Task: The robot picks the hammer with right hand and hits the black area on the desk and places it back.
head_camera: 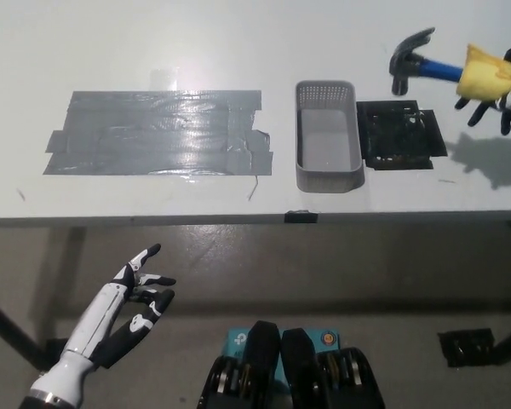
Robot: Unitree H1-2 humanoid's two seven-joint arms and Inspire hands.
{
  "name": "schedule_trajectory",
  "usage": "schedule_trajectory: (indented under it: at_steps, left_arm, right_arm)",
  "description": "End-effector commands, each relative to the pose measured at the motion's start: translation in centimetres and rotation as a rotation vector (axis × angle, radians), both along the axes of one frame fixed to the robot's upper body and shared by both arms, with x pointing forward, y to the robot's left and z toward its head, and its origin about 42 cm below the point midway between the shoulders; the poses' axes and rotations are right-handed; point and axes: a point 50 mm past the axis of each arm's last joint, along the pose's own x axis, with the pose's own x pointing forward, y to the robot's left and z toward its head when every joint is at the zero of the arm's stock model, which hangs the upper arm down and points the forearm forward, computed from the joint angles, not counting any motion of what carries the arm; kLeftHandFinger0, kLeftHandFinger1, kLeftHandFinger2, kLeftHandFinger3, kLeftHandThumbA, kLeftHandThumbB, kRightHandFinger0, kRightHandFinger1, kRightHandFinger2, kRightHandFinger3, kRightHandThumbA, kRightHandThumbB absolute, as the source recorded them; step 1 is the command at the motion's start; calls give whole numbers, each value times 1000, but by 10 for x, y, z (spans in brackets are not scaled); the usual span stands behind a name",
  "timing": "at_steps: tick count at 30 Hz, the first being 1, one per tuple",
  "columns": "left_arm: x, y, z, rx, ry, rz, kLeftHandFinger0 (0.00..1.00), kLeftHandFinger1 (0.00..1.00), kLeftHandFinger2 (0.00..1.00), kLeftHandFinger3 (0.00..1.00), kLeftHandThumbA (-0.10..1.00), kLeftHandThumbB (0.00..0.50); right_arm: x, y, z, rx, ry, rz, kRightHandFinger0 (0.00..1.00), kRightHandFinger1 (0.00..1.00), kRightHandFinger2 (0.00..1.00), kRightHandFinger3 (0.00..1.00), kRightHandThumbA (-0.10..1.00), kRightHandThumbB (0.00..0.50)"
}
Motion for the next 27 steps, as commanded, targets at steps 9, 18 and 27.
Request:
schedule_trajectory:
  at_steps: [9,18,27]
  left_arm:
    - [-1,5,12,38,-61,-33,575,574,685,965,869,0]
    - [-2,4,15,34,-65,-37,589,574,680,957,865,0]
    - [-3,4,16,35,-68,-25,586,570,678,944,864,0]
  right_arm:
    - [-3,-8,132,300,-247,-78,0,352,677,723,-100,118]
    - [12,1,79,225,-202,-49,18,377,696,865,-100,161]
    - [24,19,-23,-61,-69,-3,0,408,827,1000,-100,100]
